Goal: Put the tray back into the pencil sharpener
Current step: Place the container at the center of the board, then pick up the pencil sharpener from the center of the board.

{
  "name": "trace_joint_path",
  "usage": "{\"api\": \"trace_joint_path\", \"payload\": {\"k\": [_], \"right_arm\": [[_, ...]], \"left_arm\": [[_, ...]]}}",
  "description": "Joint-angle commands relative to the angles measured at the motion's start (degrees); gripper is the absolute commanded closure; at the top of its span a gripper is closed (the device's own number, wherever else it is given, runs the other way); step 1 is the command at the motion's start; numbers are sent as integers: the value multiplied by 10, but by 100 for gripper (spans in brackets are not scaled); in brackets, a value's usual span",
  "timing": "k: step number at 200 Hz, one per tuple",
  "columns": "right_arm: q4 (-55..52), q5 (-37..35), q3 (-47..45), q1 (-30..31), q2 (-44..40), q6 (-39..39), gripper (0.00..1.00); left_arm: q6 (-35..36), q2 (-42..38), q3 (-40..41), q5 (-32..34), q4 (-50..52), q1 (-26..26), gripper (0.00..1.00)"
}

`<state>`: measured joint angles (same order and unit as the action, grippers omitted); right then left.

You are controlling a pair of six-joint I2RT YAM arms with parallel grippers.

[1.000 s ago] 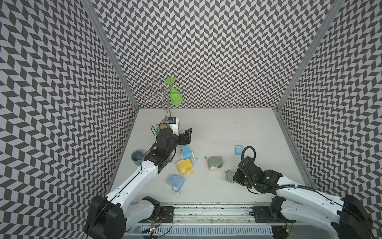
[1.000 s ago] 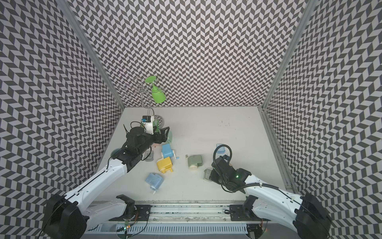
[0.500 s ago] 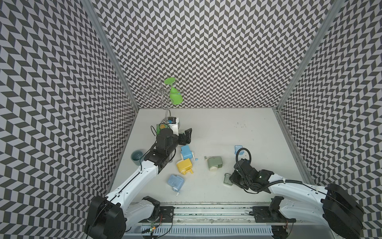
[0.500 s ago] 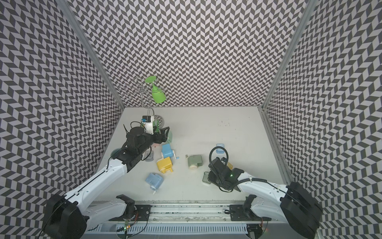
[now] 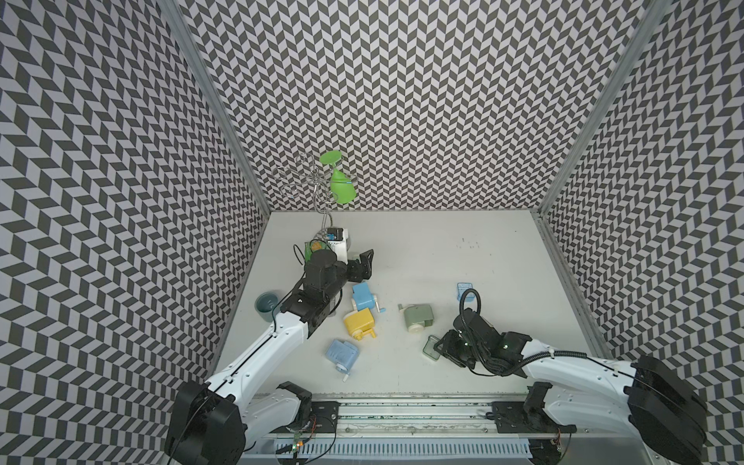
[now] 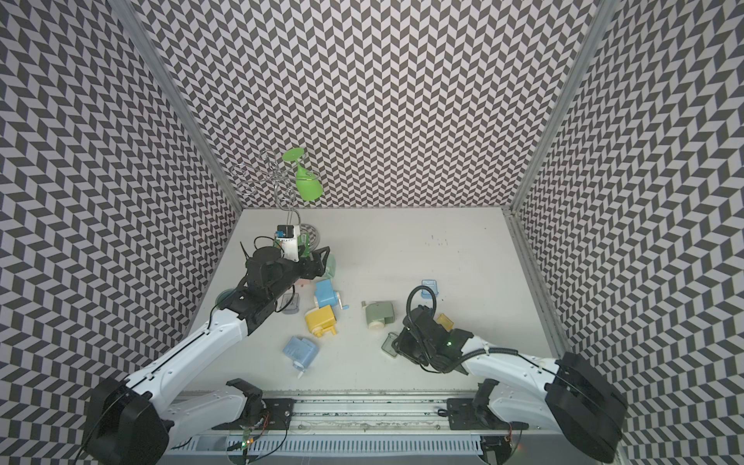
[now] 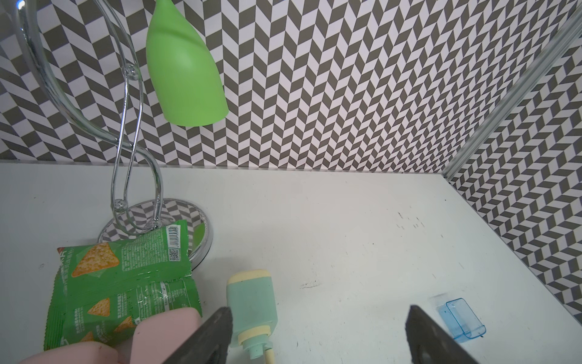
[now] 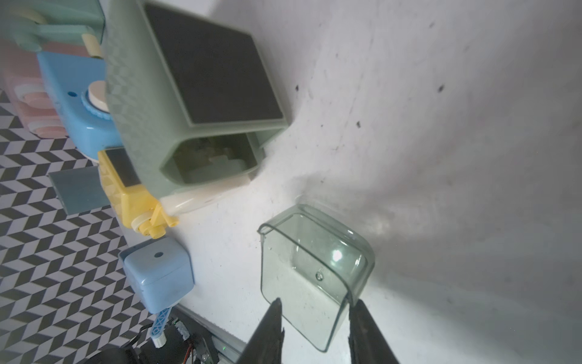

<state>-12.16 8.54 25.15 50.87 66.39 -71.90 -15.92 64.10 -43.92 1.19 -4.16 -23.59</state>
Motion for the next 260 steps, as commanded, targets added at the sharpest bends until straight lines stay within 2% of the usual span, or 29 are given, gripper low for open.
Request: {"api": "trace_joint_path", "payload": {"k": [1, 23, 54, 83, 118, 159, 212, 260], "right_arm": [[51, 14, 3, 14, 15, -16, 64], [0, -25, 21, 21, -12, 24, 62], [-63, -115, 39, 21, -97, 172, 59], [-11, -202, 31, 20, -126, 315, 58], [81, -283, 16, 20, -73, 422, 58], [163, -288, 2, 19, -4, 476, 61], [251, -247, -38, 18, 36, 476, 61], [305, -266, -32, 16, 93, 484, 61]], "left_arm": [[7, -2, -13, 0, 7, 2, 13], [7, -1, -13, 2, 6, 2, 13], [10, 1, -16, 3, 7, 2, 13], [12, -3, -16, 8, 8, 3, 13], [14, -5, -13, 12, 9, 2, 13], [15, -4, -13, 13, 10, 2, 13], [16, -2, -13, 15, 9, 2, 13], [17, -1, -14, 17, 12, 2, 13]]}}
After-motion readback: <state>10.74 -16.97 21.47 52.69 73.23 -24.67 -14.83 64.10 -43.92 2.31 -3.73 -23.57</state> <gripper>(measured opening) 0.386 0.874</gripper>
